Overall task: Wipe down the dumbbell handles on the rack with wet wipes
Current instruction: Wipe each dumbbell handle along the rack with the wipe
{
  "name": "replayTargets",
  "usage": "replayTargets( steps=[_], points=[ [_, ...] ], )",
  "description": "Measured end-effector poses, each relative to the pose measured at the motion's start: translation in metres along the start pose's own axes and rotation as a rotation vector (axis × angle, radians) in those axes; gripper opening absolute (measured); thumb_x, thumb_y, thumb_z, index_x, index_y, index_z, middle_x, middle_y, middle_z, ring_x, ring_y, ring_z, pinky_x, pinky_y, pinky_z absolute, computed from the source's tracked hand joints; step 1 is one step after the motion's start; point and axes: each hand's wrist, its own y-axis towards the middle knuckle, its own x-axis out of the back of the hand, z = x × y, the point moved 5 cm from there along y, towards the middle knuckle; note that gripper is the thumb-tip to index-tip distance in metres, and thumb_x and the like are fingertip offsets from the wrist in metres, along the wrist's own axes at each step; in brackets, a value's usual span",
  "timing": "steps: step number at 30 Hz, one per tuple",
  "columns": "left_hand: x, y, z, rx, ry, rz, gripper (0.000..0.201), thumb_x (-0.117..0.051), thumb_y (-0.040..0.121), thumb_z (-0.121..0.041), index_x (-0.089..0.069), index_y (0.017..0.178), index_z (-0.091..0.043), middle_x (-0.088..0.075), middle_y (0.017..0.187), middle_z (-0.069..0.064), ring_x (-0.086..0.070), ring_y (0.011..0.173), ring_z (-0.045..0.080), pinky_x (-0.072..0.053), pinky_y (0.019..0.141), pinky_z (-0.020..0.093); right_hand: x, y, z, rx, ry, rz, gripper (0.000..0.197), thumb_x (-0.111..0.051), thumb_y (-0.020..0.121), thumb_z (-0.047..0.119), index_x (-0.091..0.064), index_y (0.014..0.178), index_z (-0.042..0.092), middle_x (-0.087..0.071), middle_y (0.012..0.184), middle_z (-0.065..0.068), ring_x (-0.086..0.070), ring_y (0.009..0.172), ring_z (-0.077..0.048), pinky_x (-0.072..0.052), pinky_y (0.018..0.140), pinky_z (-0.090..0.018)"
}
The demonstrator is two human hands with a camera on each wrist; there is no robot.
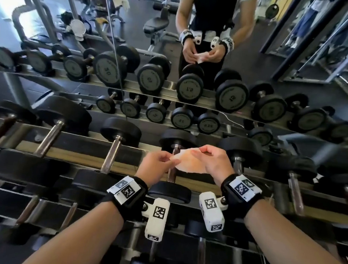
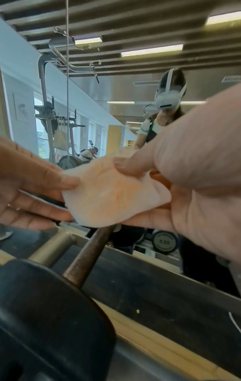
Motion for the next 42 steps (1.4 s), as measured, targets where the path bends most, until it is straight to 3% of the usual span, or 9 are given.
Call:
replayTargets(
  steps=[5,11,14,16,18,27,34,37,42],
  points=[
    [-0.002,0.000,-0.007,0.008,-0.075,0.006,0.011,-0.076,0.085,-0.025,-0.078,0.084,-0.015,-0.075,0.084,0.009,-0.071,0.083,0.022,-0.056,0.090,0.042,0.019,-0.016,-0.005,0.011,-0.092,-0.059,0.013,-0.077,0.082,0.027,-0.070,0.073,0.022,-0.071,0.065,0.008,-0.065,0.062,-0.001,-0.053,0.055,-0.020],
    [-0.003,-0.005,-0.030,-0.071,-0.063,0.027,0.009,-0.074,0.086,-0.024,-0.078,0.090,-0.017,-0.076,0.086,-0.001,-0.071,0.087,0.012,-0.055,0.086,0.027,0.039,-0.035,-0.017,-0.086,0.050,-0.057,0.016,-0.075,0.084,0.020,-0.071,0.069,0.022,-0.071,0.076,0.000,-0.068,0.077,-0.015,-0.061,0.060,-0.041],
    [-0.010,-0.010,-0.045,-0.134,-0.046,0.043,0.012,-0.066,0.093,-0.021,-0.072,0.092,-0.011,-0.072,0.082,0.006,-0.064,0.076,0.014,-0.050,0.075,0.022,0.046,-0.036,-0.017,-0.087,0.085,-0.068,0.014,-0.073,0.087,0.023,-0.065,0.097,0.020,-0.067,0.113,-0.007,-0.065,0.101,-0.018,-0.059,0.077,-0.036],
    [-0.019,-0.013,-0.055,-0.170,-0.020,0.100,0.011,-0.059,0.097,-0.018,-0.066,0.091,-0.011,-0.067,0.076,-0.002,-0.059,0.071,0.006,-0.047,0.068,0.018,0.049,-0.035,-0.010,-0.019,0.099,0.029,0.044,-0.072,0.087,0.021,-0.052,0.126,0.024,-0.050,0.137,0.005,-0.048,0.125,-0.008,-0.045,0.100,-0.028],
    [-0.028,-0.016,-0.063,-0.202,-0.038,0.152,0.011,-0.054,0.100,-0.012,-0.060,0.091,-0.008,-0.064,0.076,-0.003,-0.057,0.070,0.005,-0.045,0.069,0.020,0.046,-0.037,-0.003,0.022,0.093,0.175,0.068,-0.073,0.086,0.019,-0.038,0.144,0.026,-0.043,0.140,0.013,-0.038,0.133,0.000,-0.038,0.101,-0.014],
    [-0.063,-0.023,-0.073,-0.146,-0.124,0.053,0.015,-0.047,0.104,-0.022,-0.060,0.097,-0.019,-0.061,0.077,0.003,-0.059,0.068,0.017,-0.056,0.061,0.042,0.065,-0.053,-0.021,-0.112,0.248,0.377,0.030,-0.081,0.076,0.022,-0.070,0.101,0.010,-0.074,0.098,-0.005,-0.070,0.095,-0.019,-0.056,0.081,-0.030],
    [-0.095,-0.028,-0.061,0.037,-0.241,0.125,0.031,-0.074,0.087,-0.017,-0.058,0.113,-0.011,-0.077,0.096,0.004,-0.074,0.090,0.020,-0.061,0.076,0.039,0.092,-0.050,-0.020,-0.108,0.237,0.172,0.023,-0.074,0.084,0.009,-0.062,0.100,0.000,-0.071,0.094,-0.016,-0.070,0.087,-0.030,-0.059,0.077,-0.049],
    [-0.101,-0.031,-0.058,0.098,-0.295,0.149,0.039,-0.075,0.084,-0.009,-0.058,0.119,-0.006,-0.076,0.099,0.012,-0.073,0.093,0.024,-0.060,0.075,0.036,0.106,-0.049,-0.019,-0.112,0.256,0.105,0.020,-0.073,0.084,0.007,-0.064,0.102,0.008,-0.071,0.093,-0.012,-0.072,0.083,-0.029,-0.061,0.071,-0.048],
    [-0.102,-0.032,-0.069,-0.041,-0.141,0.033,0.055,-0.076,0.082,-0.005,-0.055,0.125,-0.031,-0.071,0.089,0.017,-0.072,0.085,0.022,-0.059,0.077,0.031,0.118,-0.047,-0.021,-0.055,0.301,0.097,0.052,-0.069,0.086,0.003,-0.060,0.126,0.036,-0.071,0.089,-0.014,-0.071,0.077,-0.023,-0.056,0.061,-0.034]
  ],
)
